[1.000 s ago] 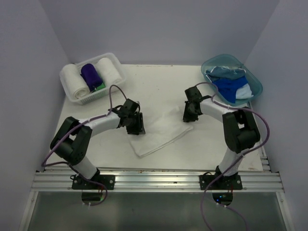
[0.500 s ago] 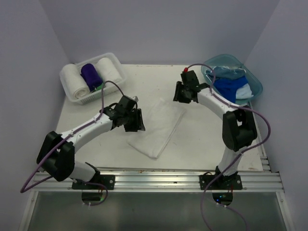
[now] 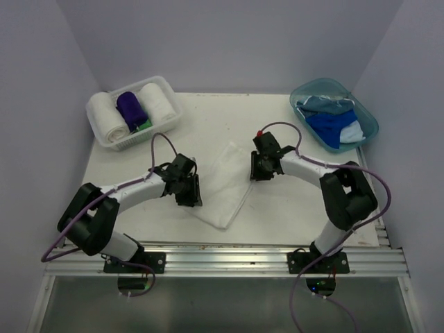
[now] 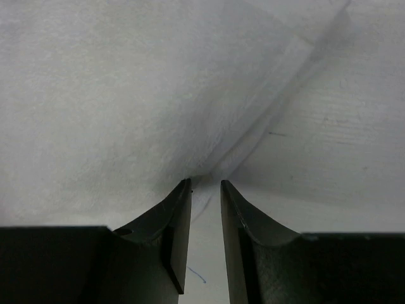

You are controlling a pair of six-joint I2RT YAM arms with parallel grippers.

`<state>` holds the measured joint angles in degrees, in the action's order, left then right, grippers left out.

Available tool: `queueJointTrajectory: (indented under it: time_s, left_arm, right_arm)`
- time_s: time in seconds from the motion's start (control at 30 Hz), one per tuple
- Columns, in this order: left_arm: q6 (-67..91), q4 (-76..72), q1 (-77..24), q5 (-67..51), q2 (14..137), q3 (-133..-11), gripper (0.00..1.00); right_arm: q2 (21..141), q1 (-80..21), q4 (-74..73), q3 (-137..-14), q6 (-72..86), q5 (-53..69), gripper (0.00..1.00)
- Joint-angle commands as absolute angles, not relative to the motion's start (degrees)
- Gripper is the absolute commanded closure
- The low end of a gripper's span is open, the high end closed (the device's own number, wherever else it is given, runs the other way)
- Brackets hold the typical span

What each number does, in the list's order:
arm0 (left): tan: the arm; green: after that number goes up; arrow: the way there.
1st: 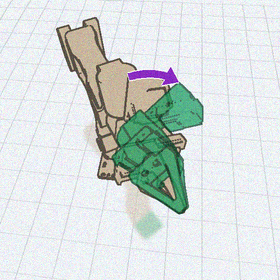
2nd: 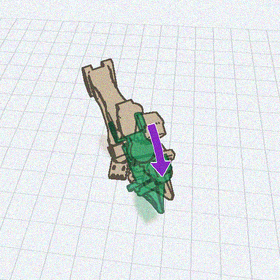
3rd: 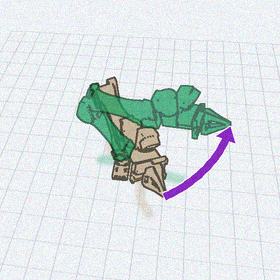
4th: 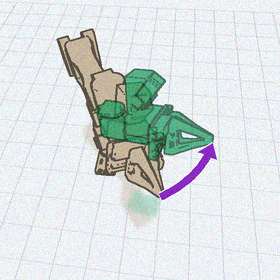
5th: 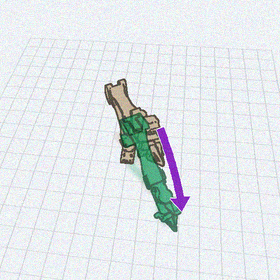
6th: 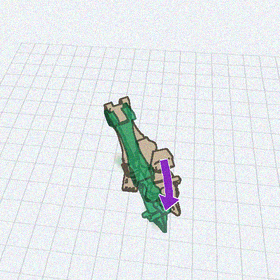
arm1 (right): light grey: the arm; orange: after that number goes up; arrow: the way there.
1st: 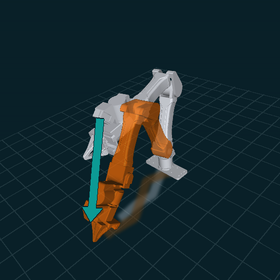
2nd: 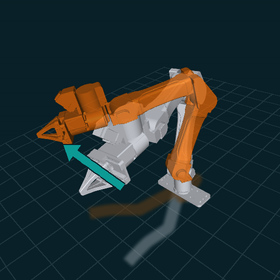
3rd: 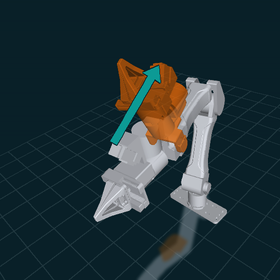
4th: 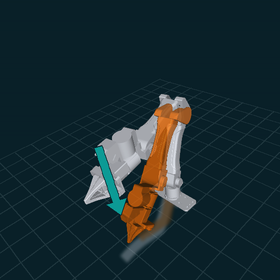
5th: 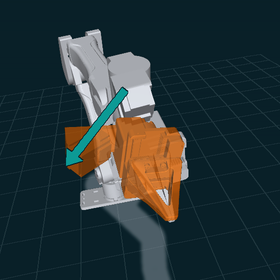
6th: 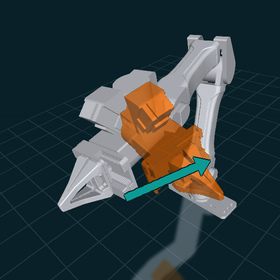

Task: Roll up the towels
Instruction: Fold the towel

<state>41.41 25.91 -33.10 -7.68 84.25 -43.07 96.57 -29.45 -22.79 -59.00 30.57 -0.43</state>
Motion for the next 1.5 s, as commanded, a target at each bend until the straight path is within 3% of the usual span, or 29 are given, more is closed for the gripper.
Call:
queueJointTrajectory:
  time_s: [0.0,0.3,0.43,0.57,0.7,0.77,0.87,1.1,1.23,1.47]
  left_arm:
    - [42.7,21.8,-33.0,-9.2,82.5,-42.3,0.58]
    - [41.4,26.4,-33.0,-7.2,79.2,-48.9,0.51]
    - [41.3,27.2,-32.9,-6.9,77.3,-49.0,0.49]
    - [41.0,27.9,-32.8,-6.1,76.2,-47.3,0.48]
    - [40.9,27.0,-32.6,-6.9,75.6,-43.8,0.54]
    - [41.1,25.5,-32.5,-8.0,75.5,-42.5,0.55]
    - [41.3,21.6,-32.5,-9.0,77.5,-41.8,0.56]
    - [41.3,18.6,-32.5,-8.6,81.8,-41.2,0.59]
    - [41.1,21.0,-32.5,-7.5,78.7,-42.2,0.58]
    - [42.1,25.9,-32.5,-5.9,74.7,-41.0,0.51]
  right_arm:
    - [103.8,-29.1,-18.9,-65.1,28.7,-1.3,0.71]
    - [115.6,-27.2,-23.6,-84.5,25.4,-1.8,0.72]
    - [109.1,-27.2,-23.8,-79.3,26.0,-2.5,0.63]
    - [95.0,-27.9,-23.1,-68.2,28.0,-1.3,0.55]
    - [84.0,-32.2,-23.8,-56.6,30.7,-0.3,0.64]
    - [81.7,-36.5,-23.6,-54.4,32.8,1.8,0.75]
    - [80.8,-41.7,-21.8,-51.9,35.8,5.4,0.83]
    - [87.8,-47.8,-16.3,-48.1,38.6,6.2,0.84]
    - [91.1,-47.9,-19.2,-47.2,39.1,0.4,0.87]
    - [80.4,-48.0,-19.6,-44.8,40.0,0.0,0.79]
